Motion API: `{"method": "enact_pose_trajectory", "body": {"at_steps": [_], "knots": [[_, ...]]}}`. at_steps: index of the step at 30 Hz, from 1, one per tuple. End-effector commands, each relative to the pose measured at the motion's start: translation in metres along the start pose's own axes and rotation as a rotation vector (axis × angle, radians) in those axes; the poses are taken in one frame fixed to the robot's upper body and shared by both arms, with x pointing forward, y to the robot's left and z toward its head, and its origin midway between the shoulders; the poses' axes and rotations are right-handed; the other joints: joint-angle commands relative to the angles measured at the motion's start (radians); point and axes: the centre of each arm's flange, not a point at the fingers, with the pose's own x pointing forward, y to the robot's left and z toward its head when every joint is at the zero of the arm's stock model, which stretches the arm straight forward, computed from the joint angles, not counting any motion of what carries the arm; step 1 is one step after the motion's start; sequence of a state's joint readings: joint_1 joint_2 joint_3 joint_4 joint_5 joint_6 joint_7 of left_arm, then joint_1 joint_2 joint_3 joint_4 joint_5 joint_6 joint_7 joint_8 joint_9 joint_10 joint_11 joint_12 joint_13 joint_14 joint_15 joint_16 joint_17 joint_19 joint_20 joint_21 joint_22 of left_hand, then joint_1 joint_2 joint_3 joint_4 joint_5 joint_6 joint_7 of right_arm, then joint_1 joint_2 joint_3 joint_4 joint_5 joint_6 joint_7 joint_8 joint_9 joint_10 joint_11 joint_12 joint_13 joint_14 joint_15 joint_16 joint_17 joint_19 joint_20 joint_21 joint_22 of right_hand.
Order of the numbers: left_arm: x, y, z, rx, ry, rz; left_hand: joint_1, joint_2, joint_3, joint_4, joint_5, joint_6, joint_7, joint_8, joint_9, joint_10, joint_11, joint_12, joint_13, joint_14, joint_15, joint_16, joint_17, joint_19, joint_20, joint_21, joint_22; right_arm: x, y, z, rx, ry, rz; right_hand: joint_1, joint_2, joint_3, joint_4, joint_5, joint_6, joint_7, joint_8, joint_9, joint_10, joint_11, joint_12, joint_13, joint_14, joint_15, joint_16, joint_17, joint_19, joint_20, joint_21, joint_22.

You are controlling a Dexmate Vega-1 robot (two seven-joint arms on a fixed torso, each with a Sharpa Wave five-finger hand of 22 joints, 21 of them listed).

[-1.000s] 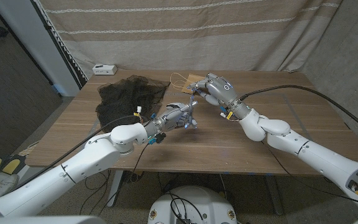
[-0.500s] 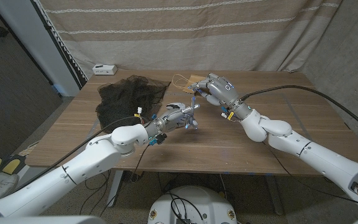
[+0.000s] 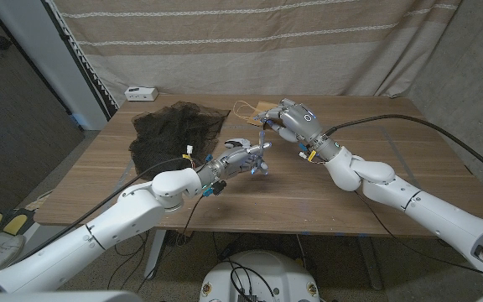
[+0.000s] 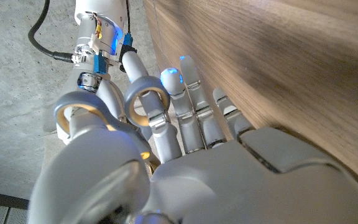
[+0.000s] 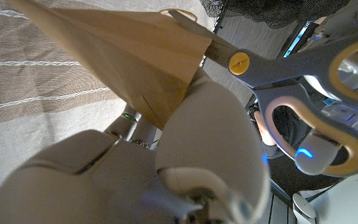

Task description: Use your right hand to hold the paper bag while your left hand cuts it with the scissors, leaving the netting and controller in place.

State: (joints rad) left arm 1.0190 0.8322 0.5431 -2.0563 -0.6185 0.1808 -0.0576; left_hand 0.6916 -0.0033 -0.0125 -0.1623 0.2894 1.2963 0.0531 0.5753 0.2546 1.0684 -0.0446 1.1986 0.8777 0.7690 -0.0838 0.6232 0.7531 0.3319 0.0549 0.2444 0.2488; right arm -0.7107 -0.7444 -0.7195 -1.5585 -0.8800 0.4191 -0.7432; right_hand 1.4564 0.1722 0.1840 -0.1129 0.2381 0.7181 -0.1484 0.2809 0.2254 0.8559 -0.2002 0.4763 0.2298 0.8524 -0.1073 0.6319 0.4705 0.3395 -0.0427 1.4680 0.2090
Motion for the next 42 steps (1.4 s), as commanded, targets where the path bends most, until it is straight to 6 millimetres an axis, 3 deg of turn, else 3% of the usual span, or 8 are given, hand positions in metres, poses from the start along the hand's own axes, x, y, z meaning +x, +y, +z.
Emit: {"method": "enact_pose_trajectory", "body": {"at_steps": [1, 6, 11, 16, 28, 31, 39, 42], "knots": [[0.002, 0.001, 0.001, 0.014, -0.011, 0.011, 0.246, 0.193, 0.054, 0.007, -0.023, 0.101, 0.091, 0.207, 0.006, 0.03, -0.046, 0.005, 0.001, 0.012, -0.121, -0.02, -0.013, 0.006, -0.016, 0.011, 0.007, 0.002, -0.001, -0.001, 0.001, -0.001, 0.002, 0.0, 0.007, -0.001, 0.007, 0.004, 0.006, 0.001, -0.002, 0.003, 0.007, 0.004, -0.003, 0.006, 0.009, -0.134, -0.002, 0.004, -0.005, -0.154, 0.006, 0.0], [0.002, 0.001, 0.001, 0.017, -0.024, 0.007, 0.252, 0.192, 0.096, 0.024, -0.05, 0.075, 0.073, 0.223, 0.041, 0.01, -0.06, 0.011, 0.019, 0.007, -0.127, -0.042, -0.025, 0.004, -0.024, 0.015, 0.011, 0.003, -0.002, -0.001, -0.002, 0.0, 0.002, 0.001, 0.006, -0.001, 0.006, 0.004, 0.006, 0.001, -0.003, 0.003, 0.009, 0.004, -0.003, 0.006, 0.009, -0.134, -0.004, 0.003, -0.005, -0.154, 0.006, -0.002], [0.001, 0.001, 0.001, 0.018, -0.042, 0.01, 0.245, 0.198, 0.112, 0.038, -0.061, 0.057, 0.059, 0.225, 0.058, -0.011, -0.063, 0.008, 0.025, 0.001, -0.129, -0.048, -0.024, -0.001, -0.024, 0.015, 0.013, 0.004, -0.002, 0.0, 0.0, 0.001, 0.012, 0.001, 0.006, -0.001, 0.006, 0.004, 0.007, 0.002, -0.003, 0.003, 0.01, 0.004, -0.004, 0.006, 0.01, -0.134, -0.003, 0.004, -0.005, -0.155, 0.007, -0.003], [0.0, 0.001, 0.0, 0.037, -0.046, 0.033, 0.234, 0.197, 0.148, 0.06, -0.08, 0.023, 0.018, 0.25, 0.121, -0.041, -0.088, 0.032, 0.08, -0.011, -0.132, -0.053, -0.012, -0.005, -0.027, 0.017, 0.016, 0.004, -0.002, -0.004, 0.051, 0.004, 0.02, 0.0, 0.007, -0.001, 0.007, 0.005, 0.008, 0.004, -0.004, 0.003, 0.011, 0.004, -0.004, 0.006, 0.011, -0.134, -0.004, 0.004, -0.005, -0.155, 0.008, -0.004], [-0.006, 0.003, -0.004, 0.036, -0.054, 0.043, 0.204, 0.188, 0.208, 0.096, -0.086, -0.052, 0.005, 0.353, 0.325, -0.095, -0.11, 0.05, 0.144, -0.029, -0.133, -0.063, 0.011, -0.016, -0.027, 0.02, 0.021, 0.01, -0.003, 0.002, 0.071, 0.004, 0.023, -0.001, 0.006, -0.001, 0.007, 0.005, 0.009, -0.002, -0.006, 0.003, 0.012, 0.004, -0.006, 0.006, 0.012, -0.134, -0.005, 0.005, -0.004, -0.154, 0.01, -0.007], [-0.007, 0.004, -0.004, 0.041, -0.054, 0.045, 0.202, 0.184, 0.218, 0.098, -0.086, -0.053, 0.004, 0.378, 0.365, -0.087, -0.11, 0.038, 0.121, -0.033, -0.135, -0.063, 0.018, -0.016, -0.029, 0.021, 0.021, 0.011, -0.004, 0.003, 0.069, 0.007, 0.017, 0.0, 0.007, 0.0, 0.007, 0.005, 0.008, -0.003, -0.006, 0.003, 0.012, 0.004, -0.007, 0.006, 0.012, -0.134, -0.005, 0.005, -0.005, -0.154, 0.009, -0.009], [-0.008, 0.004, -0.005, 0.046, -0.064, 0.036, 0.198, 0.18, 0.232, 0.1, -0.086, -0.073, 0.011, 0.405, 0.422, -0.09, -0.107, 0.036, 0.121, -0.038, -0.134, -0.065, 0.025, -0.017, -0.027, 0.021, 0.021, 0.012, -0.003, 0.004, 0.055, 0.021, 0.018, -0.001, 0.006, -0.001, 0.007, 0.006, 0.009, -0.003, -0.008, 0.003, 0.012, 0.004, -0.009, 0.006, 0.011, -0.134, -0.007, 0.005, -0.005, -0.154, 0.01, -0.011], [-0.009, 0.003, -0.006, 0.041, -0.068, 0.043, 0.199, 0.174, 0.24, 0.096, -0.087, -0.055, 0.009, 0.399, 0.401, -0.074, -0.112, 0.024, 0.093, -0.039, -0.135, -0.063, 0.033, -0.014, -0.029, 0.023, 0.02, 0.013, -0.002, 0.004, 0.052, 0.03, 0.022, -0.001, 0.006, 0.0, 0.007, 0.006, 0.009, -0.003, -0.009, 0.003, 0.012, 0.004, -0.01, 0.006, 0.011, -0.134, -0.008, 0.005, -0.006, -0.154, 0.009, -0.012]]}}
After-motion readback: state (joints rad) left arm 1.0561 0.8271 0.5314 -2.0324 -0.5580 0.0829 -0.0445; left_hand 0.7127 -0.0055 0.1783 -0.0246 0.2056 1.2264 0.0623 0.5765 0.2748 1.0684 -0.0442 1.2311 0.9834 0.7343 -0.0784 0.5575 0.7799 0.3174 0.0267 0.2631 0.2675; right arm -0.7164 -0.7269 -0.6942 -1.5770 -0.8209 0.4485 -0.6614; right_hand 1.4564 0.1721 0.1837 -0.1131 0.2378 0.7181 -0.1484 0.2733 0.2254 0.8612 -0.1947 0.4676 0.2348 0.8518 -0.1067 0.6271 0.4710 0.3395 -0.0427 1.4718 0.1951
